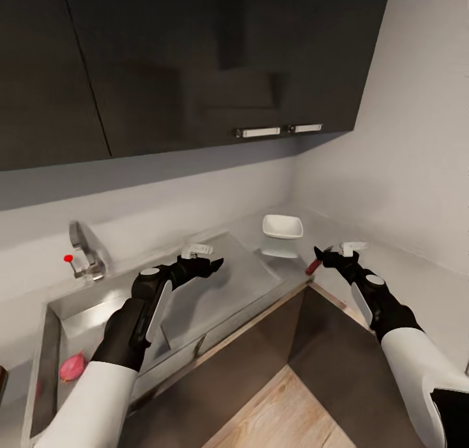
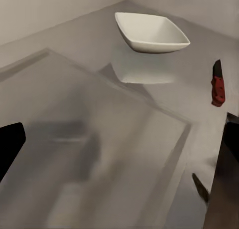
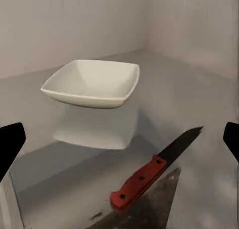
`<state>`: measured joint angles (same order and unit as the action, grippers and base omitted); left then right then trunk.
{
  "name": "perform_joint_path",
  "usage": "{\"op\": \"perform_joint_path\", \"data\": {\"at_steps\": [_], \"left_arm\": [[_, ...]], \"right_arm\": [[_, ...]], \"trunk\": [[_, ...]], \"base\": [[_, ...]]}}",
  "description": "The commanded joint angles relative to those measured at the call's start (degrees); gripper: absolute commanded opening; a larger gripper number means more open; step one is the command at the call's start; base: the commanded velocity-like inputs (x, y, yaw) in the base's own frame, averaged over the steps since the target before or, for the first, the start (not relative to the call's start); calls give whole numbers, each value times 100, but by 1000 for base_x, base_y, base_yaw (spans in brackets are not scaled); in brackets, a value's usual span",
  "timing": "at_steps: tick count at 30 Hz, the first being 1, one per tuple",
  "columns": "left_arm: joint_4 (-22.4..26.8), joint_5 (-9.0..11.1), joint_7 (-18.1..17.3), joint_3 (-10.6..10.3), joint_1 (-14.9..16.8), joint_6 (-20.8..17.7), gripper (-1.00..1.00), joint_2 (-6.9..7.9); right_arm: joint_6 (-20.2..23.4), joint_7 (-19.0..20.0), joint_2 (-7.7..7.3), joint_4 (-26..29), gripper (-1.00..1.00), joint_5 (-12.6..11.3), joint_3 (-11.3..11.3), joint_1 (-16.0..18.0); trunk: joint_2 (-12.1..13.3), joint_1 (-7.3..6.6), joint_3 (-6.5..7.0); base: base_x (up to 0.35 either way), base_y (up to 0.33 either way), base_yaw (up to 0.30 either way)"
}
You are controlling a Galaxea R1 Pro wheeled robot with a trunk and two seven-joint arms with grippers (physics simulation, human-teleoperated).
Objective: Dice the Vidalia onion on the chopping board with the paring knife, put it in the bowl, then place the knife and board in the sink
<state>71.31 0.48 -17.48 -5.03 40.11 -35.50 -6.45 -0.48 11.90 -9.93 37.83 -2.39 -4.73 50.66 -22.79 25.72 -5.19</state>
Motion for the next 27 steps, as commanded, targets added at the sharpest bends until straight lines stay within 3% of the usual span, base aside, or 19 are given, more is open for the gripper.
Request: {"op": "perform_joint_path", "data": {"at_steps": [1, 16, 27], "left_arm": [[6, 5, -16, 8, 6, -36, 100, -4], [7, 5, -9, 11, 6, -20, 100, -2], [7, 5, -10, 11, 6, -18, 100, 3]], "right_arm": [[-6, 41, 1, -4, 100, -25, -18, 5], [-13, 44, 35, -4, 100, -25, -10, 5], [-13, 43, 87, -4, 100, -25, -10, 5]], "trunk": [[-12, 6, -13], [-12, 6, -13], [-12, 6, -13]], "base": [[268, -208, -8], [255, -218, -1], [46, -85, 33]]}}
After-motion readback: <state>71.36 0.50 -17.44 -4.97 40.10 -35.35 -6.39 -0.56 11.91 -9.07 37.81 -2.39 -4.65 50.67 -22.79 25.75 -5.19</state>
